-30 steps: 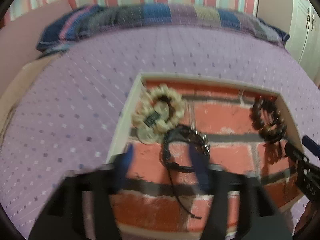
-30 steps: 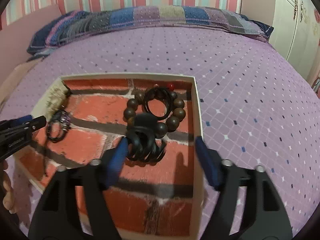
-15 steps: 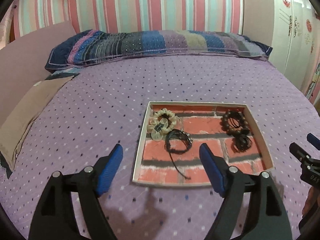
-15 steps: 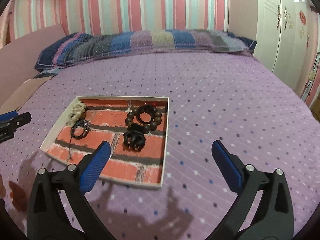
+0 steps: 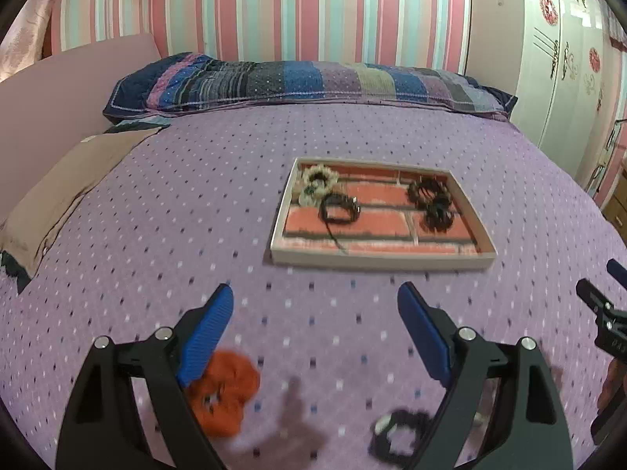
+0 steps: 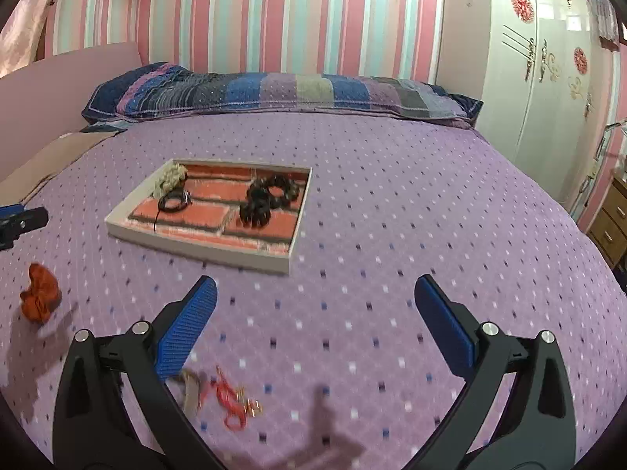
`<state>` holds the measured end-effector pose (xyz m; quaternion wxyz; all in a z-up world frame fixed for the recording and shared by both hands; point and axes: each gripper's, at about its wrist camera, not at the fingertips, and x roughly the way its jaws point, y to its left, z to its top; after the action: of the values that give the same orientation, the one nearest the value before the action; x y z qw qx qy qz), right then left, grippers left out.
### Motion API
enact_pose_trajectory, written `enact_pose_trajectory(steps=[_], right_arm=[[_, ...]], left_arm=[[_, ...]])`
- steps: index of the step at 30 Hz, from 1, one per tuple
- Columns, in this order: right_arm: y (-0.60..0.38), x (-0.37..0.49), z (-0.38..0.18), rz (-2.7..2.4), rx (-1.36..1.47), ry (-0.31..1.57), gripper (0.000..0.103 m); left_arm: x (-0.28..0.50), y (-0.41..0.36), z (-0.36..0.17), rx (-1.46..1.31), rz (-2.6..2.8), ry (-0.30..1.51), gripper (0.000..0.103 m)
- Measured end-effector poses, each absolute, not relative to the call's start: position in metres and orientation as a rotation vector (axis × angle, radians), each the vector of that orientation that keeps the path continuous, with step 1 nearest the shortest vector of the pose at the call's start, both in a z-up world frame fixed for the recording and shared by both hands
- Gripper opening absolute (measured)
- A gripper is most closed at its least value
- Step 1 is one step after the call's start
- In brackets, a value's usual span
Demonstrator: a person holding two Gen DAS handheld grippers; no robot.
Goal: Organize jewelry
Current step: 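Move both open grippers back toward the remaining jewelry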
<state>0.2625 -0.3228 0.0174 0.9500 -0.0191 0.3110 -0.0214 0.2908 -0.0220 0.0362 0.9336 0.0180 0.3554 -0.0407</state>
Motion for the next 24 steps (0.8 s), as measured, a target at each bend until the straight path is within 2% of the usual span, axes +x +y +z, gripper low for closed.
enact_pose_trajectory(steps=[13,24], right_arm=[[-0.312,0.210,-0.044,-0.021,-0.015,0.730,0.098],[-0.305,0.212,-0.067,-0.014,-0.027,0.777,0.098]], left_arm=[[0.224,-0.037,-0.023,0.039,-0.114,0.797,0.084],[0.213,-0.044,-0.059,0.046,-0.127,0.848,0.084]])
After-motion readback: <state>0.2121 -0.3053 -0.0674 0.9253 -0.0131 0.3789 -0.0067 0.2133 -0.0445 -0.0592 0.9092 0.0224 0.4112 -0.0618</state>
